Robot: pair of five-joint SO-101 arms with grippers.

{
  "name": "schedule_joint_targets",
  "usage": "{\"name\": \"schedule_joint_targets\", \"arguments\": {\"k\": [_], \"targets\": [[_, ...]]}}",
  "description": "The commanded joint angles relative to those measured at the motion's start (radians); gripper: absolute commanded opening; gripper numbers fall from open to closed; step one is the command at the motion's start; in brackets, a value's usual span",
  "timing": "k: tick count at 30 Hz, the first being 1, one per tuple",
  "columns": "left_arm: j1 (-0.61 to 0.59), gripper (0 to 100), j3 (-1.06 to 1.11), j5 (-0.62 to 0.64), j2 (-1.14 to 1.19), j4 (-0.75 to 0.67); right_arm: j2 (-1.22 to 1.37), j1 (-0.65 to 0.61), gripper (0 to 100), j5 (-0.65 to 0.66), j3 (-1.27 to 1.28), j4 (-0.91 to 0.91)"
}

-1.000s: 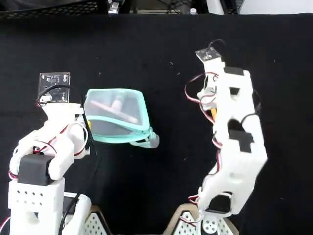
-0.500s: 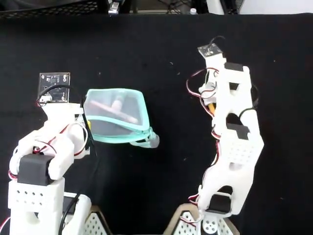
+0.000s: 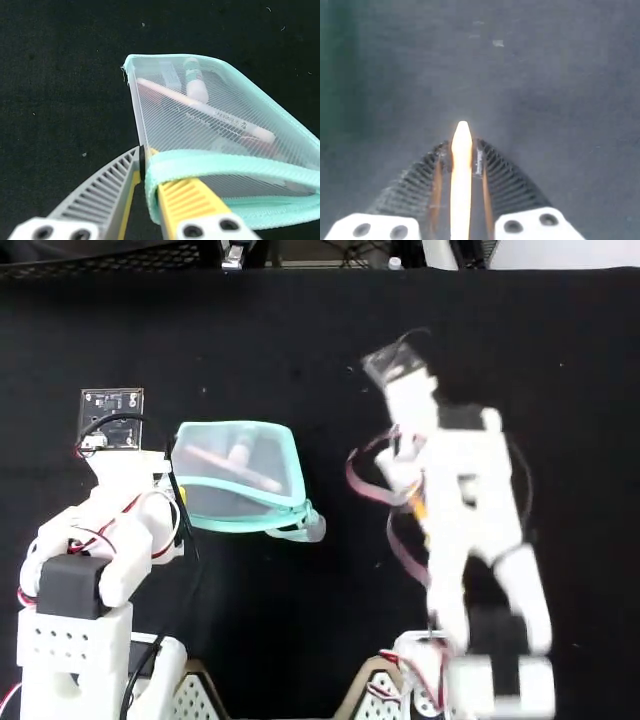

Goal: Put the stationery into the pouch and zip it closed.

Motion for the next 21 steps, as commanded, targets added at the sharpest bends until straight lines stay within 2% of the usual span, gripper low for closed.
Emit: {"name": "schedule_joint_targets", "arguments": {"k": [1,4,8,10,15,21], "targets": [[0.002,3,-0.005,-0.002,-0.012,-0.012,-0.225,-0.106,1.2,0.000,0.185,-0.012],[0.002,3,-0.005,-0.002,-0.012,-0.012,-0.263,-0.153,1.2,0.000,0.295,-0.043],[0.002,3,-0.005,-0.002,-0.012,-0.012,-0.263,-0.153,1.6,0.006,0.432,-0.184],[0.001,3,-0.005,-0.002,-0.012,-0.012,-0.263,-0.157,5.9,0.009,0.469,-0.212],[0.001,3,-0.005,-0.002,-0.012,-0.012,-0.263,-0.158,21.1,0.009,0.458,-0.207],[0.002,3,-0.005,-0.002,-0.012,-0.012,-0.225,-0.160,21.5,0.002,0.374,-0.117]]}}
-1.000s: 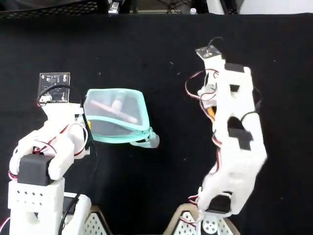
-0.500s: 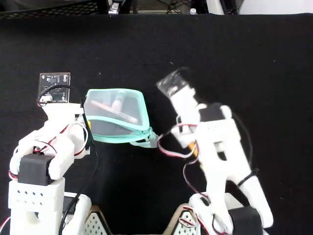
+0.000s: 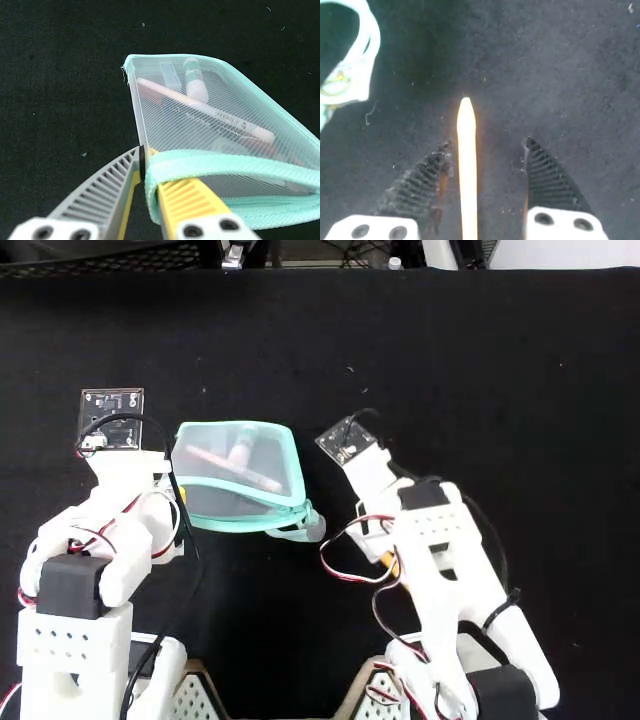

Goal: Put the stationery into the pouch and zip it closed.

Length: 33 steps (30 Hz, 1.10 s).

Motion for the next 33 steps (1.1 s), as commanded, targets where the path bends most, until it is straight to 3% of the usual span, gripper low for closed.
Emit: {"name": "schedule_joint_targets", "arguments": {"k": [1,12,23,28,33], "targets": [[0.002,3,-0.005,-0.002,-0.012,-0.012,0.035,-0.012,21.5,0.000,-0.099,0.044],[-0.002,3,-0.005,-0.002,-0.012,-0.012,0.387,-0.158,17.9,0.000,-0.295,0.052],[-0.001,3,-0.005,-0.002,-0.012,-0.012,0.544,-0.061,17.5,0.043,-0.371,0.046],[-0.002,3,-0.005,-0.002,-0.012,-0.012,0.562,-0.023,10.3,0.086,-0.363,0.051],[-0.002,3,-0.005,-0.002,-0.012,-0.012,0.561,-0.028,12.7,0.091,-0.364,0.077]]}}
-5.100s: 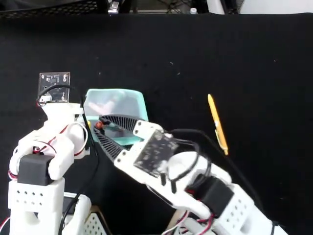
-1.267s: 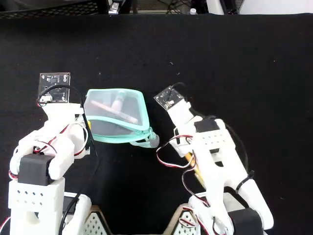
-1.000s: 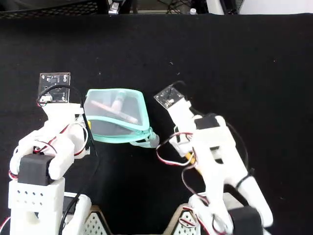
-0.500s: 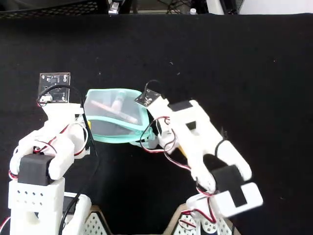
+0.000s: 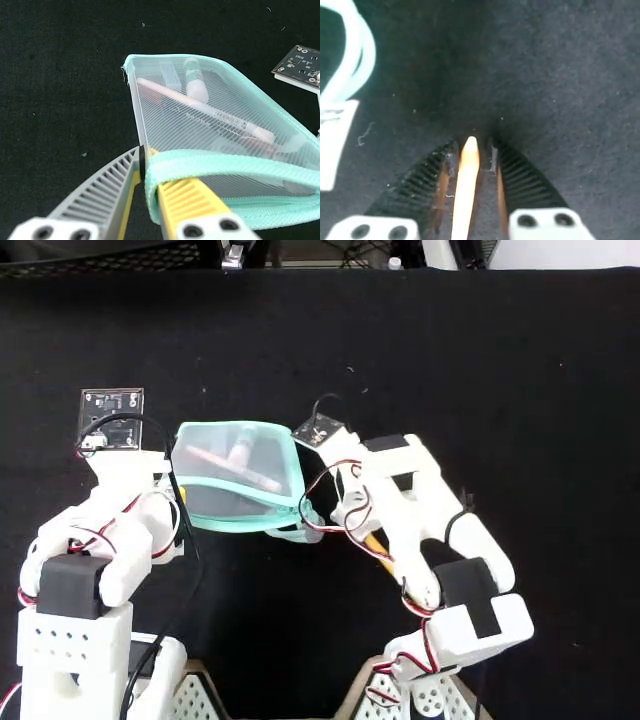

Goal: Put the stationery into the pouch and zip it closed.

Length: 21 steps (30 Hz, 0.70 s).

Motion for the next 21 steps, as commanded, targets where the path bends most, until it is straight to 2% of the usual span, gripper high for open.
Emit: {"name": "schedule_joint_targets", "arguments": {"k": [1,12,17,21], "targets": [[-0.002,3,-0.005,-0.002,-0.012,-0.012,0.002,0.012,13.4,0.009,-0.008,0.020],[-0.002,3,-0.005,-0.002,-0.012,-0.012,0.005,0.015,14.3,0.035,0.070,-0.029],[-0.002,3,-0.005,-0.002,-0.012,-0.012,0.002,0.015,0.8,0.031,0.074,-0.029],[-0.002,3,-0.005,-0.002,-0.012,-0.012,-0.001,0.020,1.2,0.031,0.073,-0.029]]}}
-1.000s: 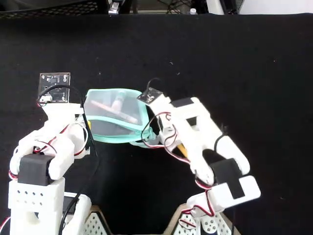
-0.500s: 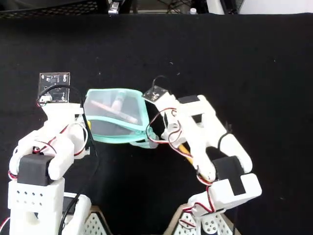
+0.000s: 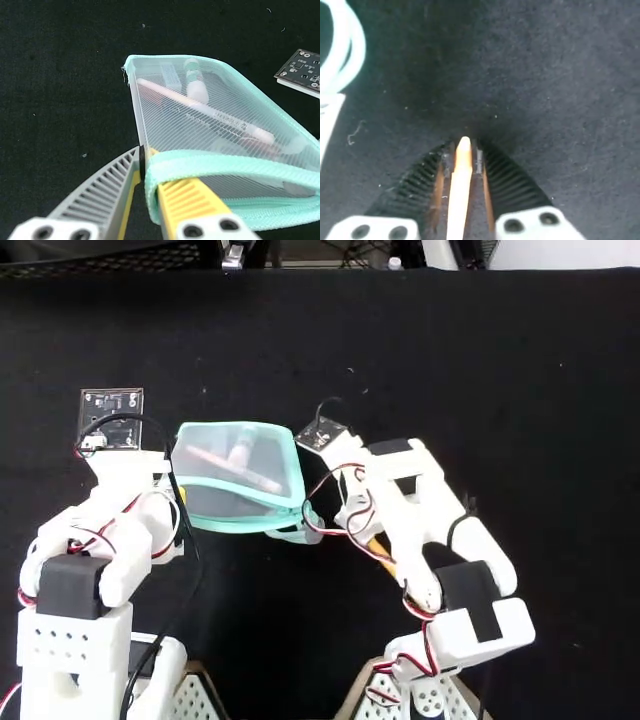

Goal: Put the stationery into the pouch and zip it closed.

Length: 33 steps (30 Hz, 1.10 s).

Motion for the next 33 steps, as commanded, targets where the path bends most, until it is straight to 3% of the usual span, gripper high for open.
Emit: {"name": "schedule_joint_targets", "arguments": {"k": [1,5,11,16,21,27,33], "targets": [[-0.002,3,-0.005,-0.002,-0.012,-0.012,-0.002,0.008,1.2,0.003,0.033,0.003],[-0.001,3,-0.005,-0.002,-0.012,-0.012,-0.140,0.006,1.2,-0.035,0.033,0.037],[0.001,3,-0.005,-0.002,-0.012,-0.012,-0.572,0.005,1.2,-0.041,-0.019,0.258],[0.001,3,-0.005,-0.002,-0.012,-0.012,-0.952,0.002,1.2,-0.172,-0.116,0.339],[0.002,3,-0.005,-0.002,-0.012,-0.012,-1.214,-0.066,1.2,-0.296,-0.183,0.256],[0.002,3,-0.005,-0.002,-0.012,-0.012,-1.356,-0.296,1.2,-0.408,-0.186,0.052],[0.002,3,0.012,-0.002,-0.012,-0.020,-1.408,-0.420,1.2,-0.423,-0.188,-0.078]]}}
